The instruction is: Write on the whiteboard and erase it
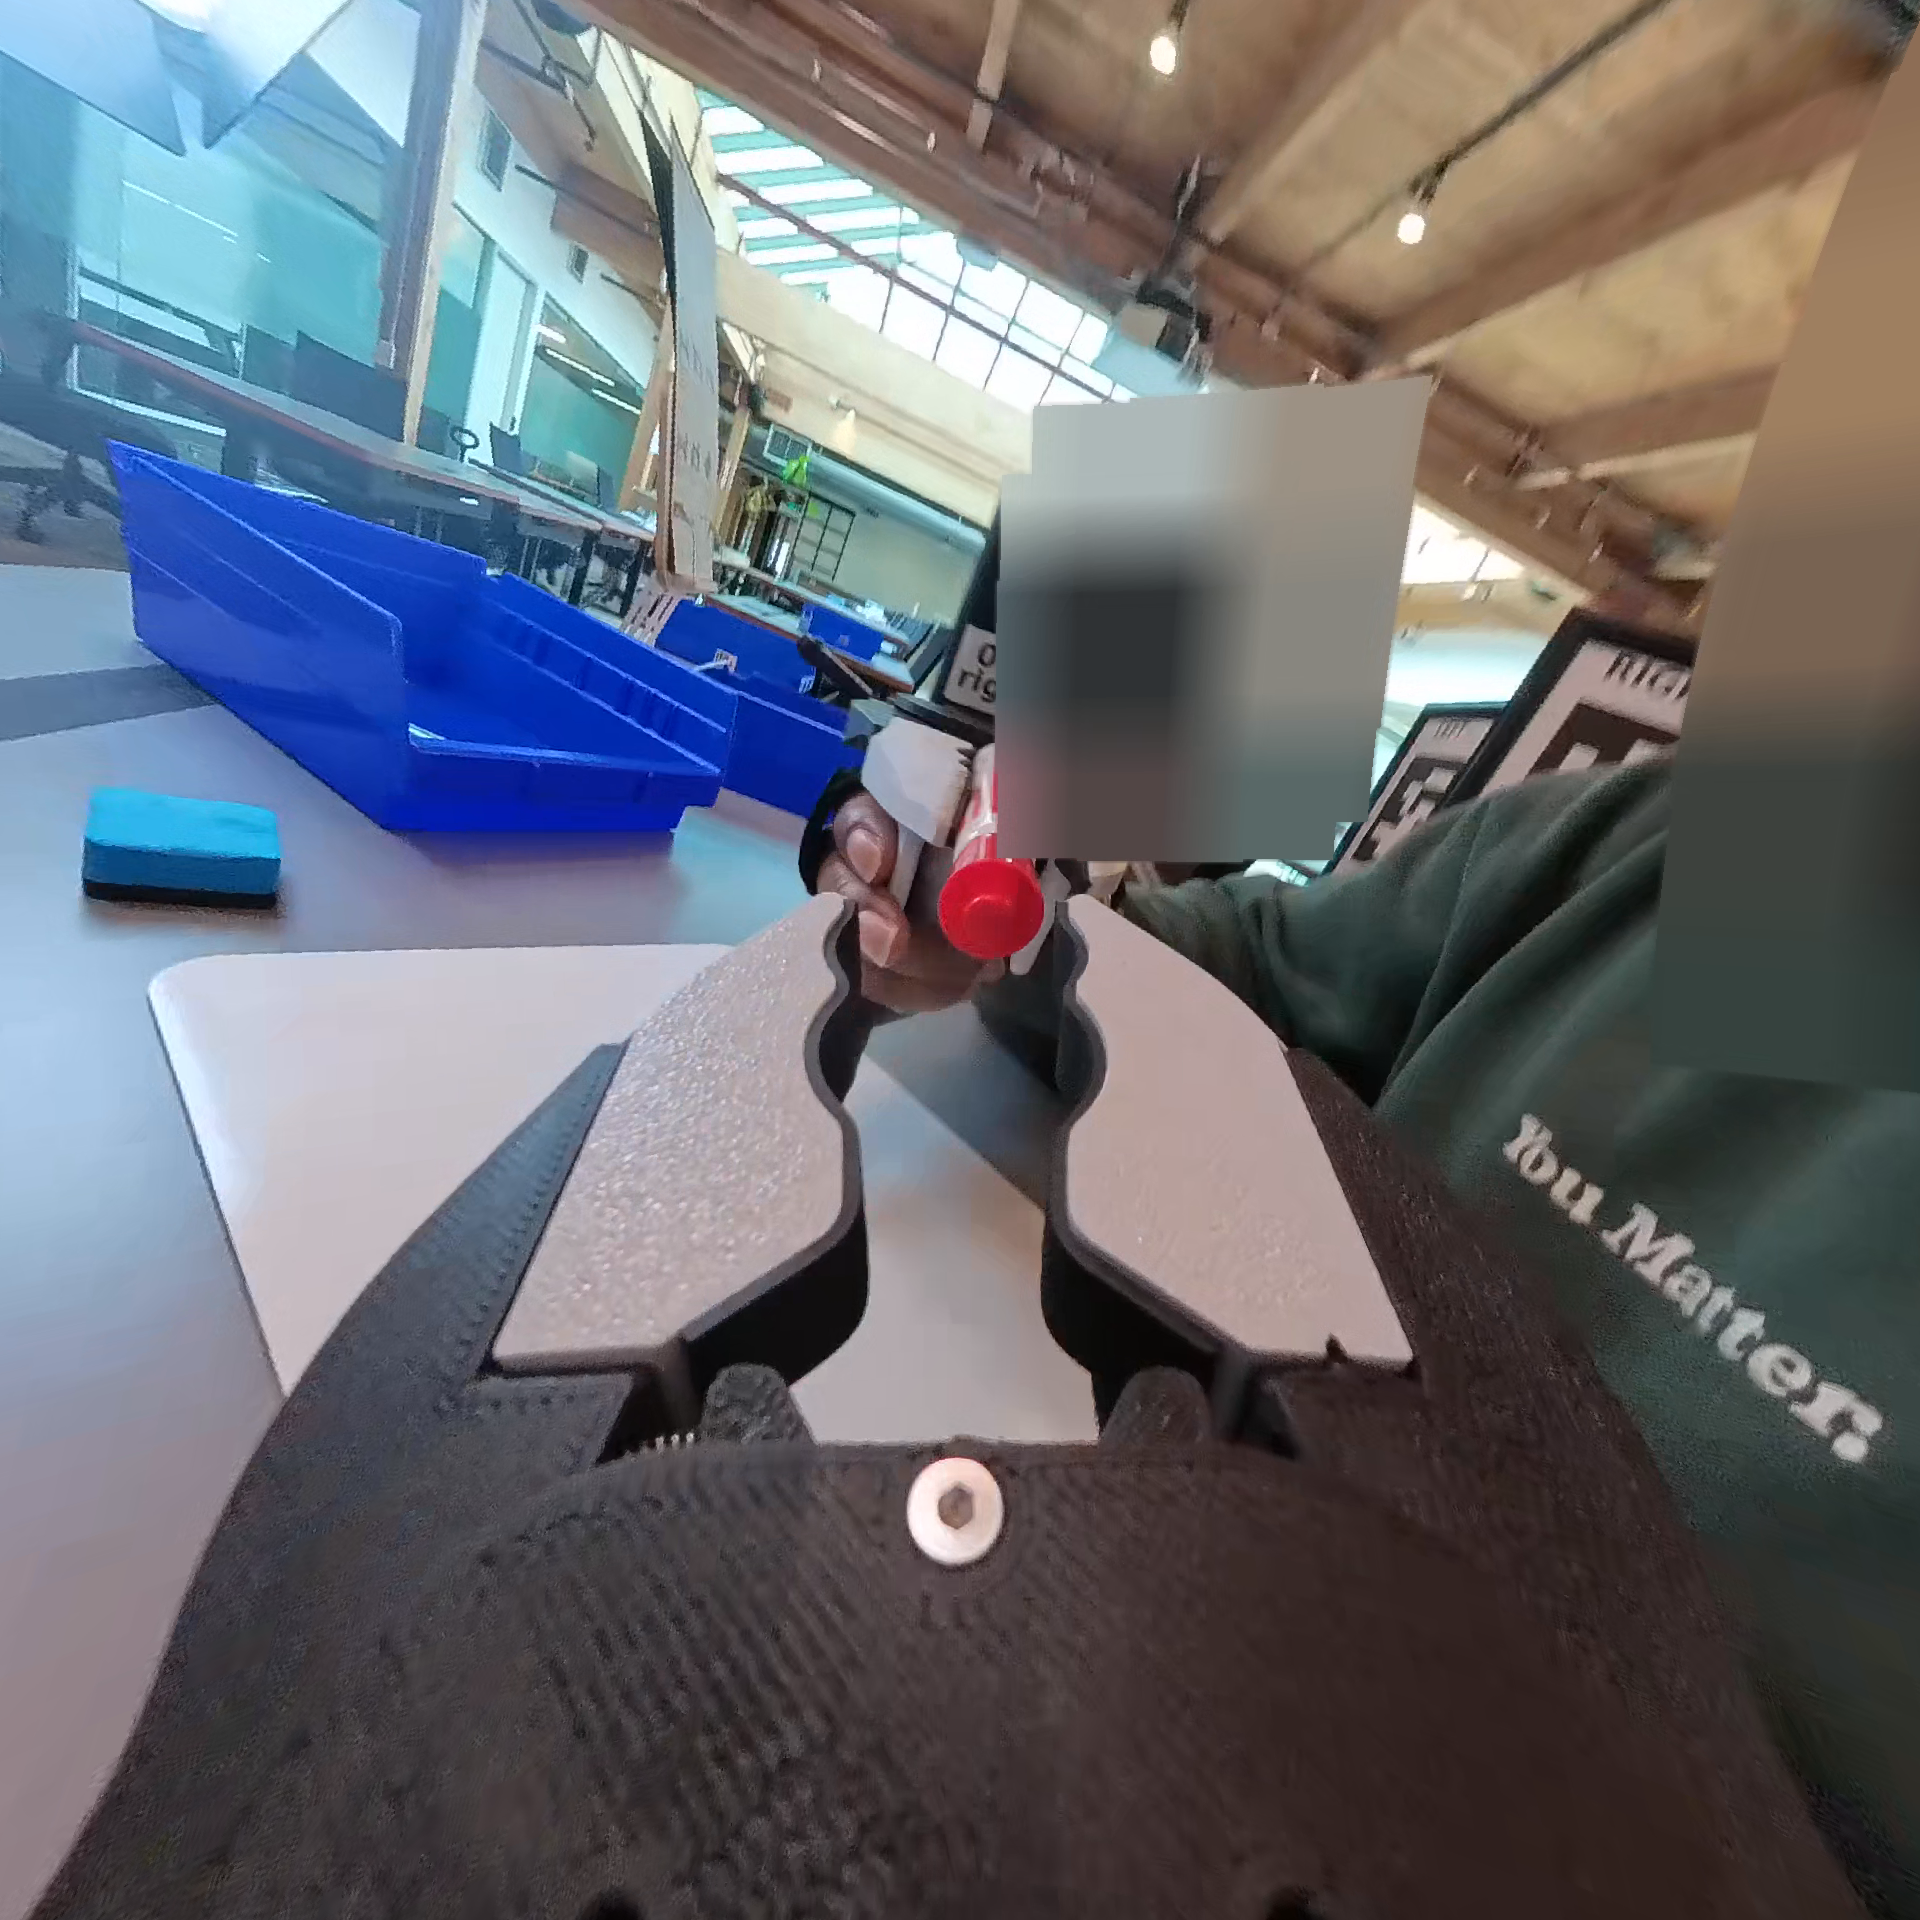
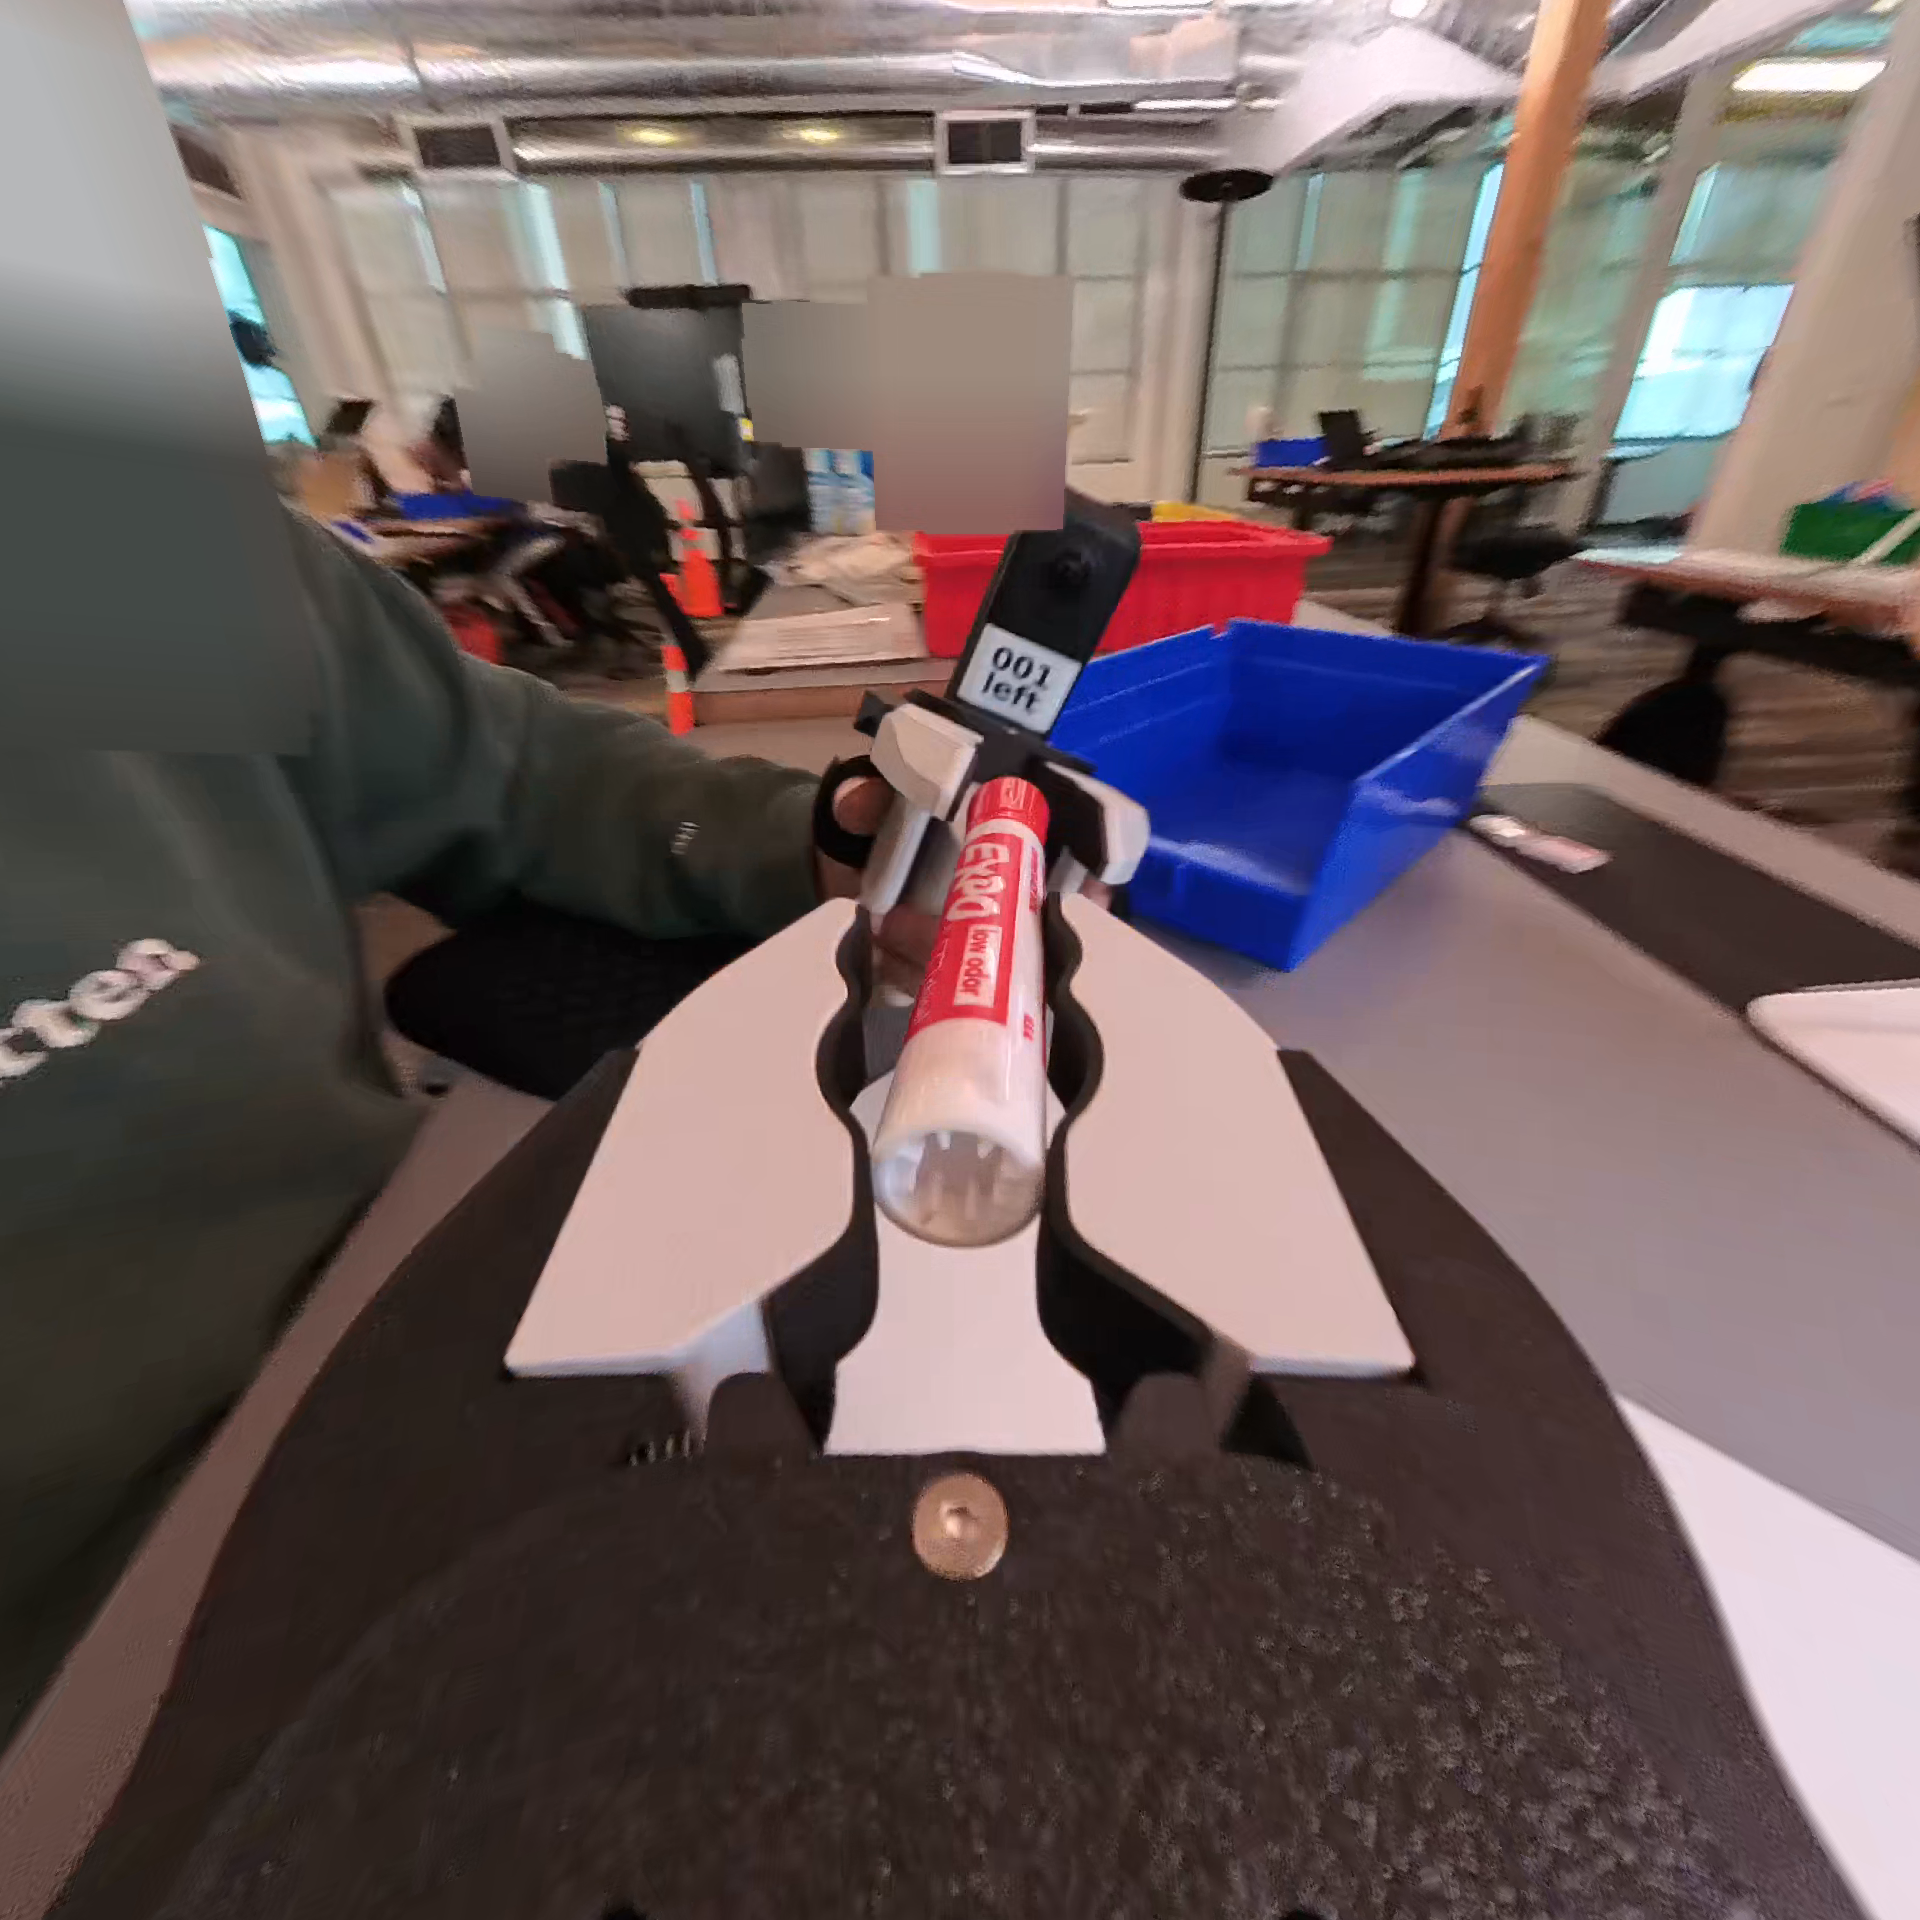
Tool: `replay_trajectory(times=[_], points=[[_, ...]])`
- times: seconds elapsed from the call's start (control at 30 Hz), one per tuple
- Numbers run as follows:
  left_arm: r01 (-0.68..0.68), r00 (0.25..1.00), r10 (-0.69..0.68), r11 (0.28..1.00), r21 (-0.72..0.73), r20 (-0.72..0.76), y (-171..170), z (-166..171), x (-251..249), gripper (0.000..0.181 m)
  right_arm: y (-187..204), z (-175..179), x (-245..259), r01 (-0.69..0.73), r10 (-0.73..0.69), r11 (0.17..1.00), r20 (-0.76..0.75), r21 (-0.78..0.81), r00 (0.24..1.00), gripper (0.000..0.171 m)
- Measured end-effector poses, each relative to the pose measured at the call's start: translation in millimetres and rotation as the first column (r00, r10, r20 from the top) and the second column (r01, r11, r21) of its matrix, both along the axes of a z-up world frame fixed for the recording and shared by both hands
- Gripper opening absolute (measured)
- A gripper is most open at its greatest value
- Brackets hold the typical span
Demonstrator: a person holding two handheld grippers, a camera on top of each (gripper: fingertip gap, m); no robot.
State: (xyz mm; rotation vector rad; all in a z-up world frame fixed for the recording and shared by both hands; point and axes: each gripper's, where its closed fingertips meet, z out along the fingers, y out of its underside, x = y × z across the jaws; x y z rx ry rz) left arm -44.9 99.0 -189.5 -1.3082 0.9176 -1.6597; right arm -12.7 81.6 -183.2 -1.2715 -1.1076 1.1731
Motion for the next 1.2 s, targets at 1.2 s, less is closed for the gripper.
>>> replay_trajectory(times=[1.2], points=[[0.113, 0.987, -0.131, 0.978, -0.177, -0.093, -21.3, -28.6, 13.6, 0.019, -4.9, -46.3, -29.3, 0.032, -0.039, 0.999, 0.202, 0.041, 0.979, 0.041]])
